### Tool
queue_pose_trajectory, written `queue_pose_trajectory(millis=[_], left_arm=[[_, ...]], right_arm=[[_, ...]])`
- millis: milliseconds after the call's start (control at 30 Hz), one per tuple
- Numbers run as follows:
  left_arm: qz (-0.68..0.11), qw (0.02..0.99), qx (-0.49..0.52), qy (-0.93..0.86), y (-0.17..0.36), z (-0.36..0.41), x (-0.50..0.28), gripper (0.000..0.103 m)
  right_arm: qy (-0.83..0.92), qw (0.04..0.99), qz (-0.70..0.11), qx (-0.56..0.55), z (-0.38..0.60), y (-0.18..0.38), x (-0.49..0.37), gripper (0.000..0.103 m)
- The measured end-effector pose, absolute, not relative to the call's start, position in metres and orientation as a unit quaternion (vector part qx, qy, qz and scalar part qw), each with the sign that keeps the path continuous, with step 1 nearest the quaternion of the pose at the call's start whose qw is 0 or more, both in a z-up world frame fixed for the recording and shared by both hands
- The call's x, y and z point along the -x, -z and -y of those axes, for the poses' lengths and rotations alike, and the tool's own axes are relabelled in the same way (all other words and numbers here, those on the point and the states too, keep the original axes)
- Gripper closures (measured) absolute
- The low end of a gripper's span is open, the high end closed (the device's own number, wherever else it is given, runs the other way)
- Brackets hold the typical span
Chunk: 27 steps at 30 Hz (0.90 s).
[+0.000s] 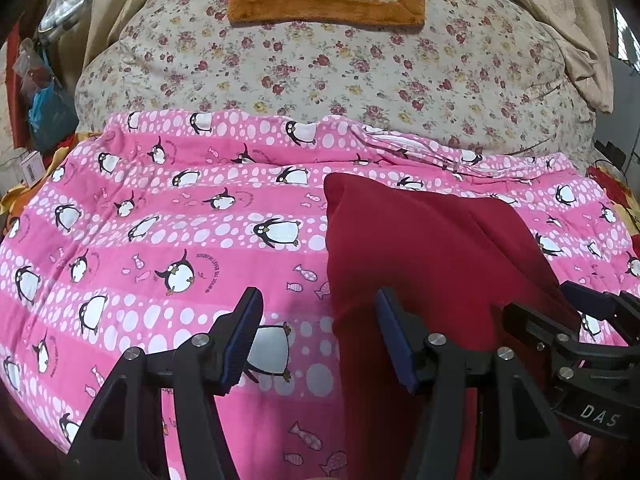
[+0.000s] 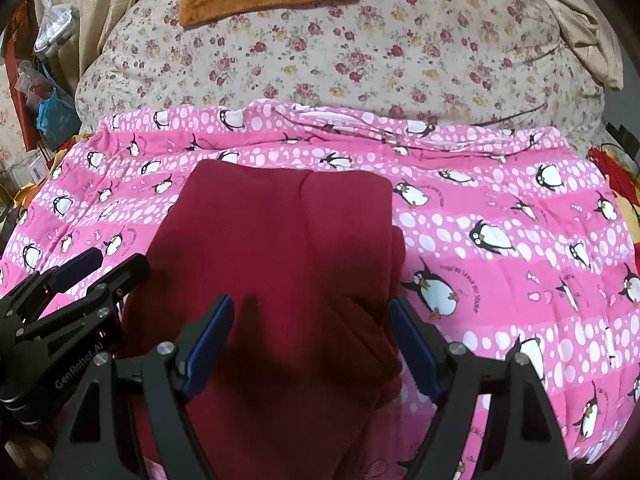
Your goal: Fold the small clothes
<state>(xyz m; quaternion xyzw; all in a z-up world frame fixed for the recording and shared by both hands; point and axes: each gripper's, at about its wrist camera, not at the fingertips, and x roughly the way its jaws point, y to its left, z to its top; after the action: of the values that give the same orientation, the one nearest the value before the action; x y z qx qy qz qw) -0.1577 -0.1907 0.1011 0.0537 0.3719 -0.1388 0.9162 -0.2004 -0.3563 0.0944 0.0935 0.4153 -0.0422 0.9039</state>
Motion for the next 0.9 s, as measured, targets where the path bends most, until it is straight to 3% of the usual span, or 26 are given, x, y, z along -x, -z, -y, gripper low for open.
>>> queue_pose_trajectory(millis=[900], left_arm=[[-0.374, 0.915, -0.054, 0.14, -0.0984, 0.1896, 0.1564, 0.065]], right_arm=[[0.042, 0.9, -0.423, -0.1, 0.3558, -0.0888, 0.1993, 0.02]])
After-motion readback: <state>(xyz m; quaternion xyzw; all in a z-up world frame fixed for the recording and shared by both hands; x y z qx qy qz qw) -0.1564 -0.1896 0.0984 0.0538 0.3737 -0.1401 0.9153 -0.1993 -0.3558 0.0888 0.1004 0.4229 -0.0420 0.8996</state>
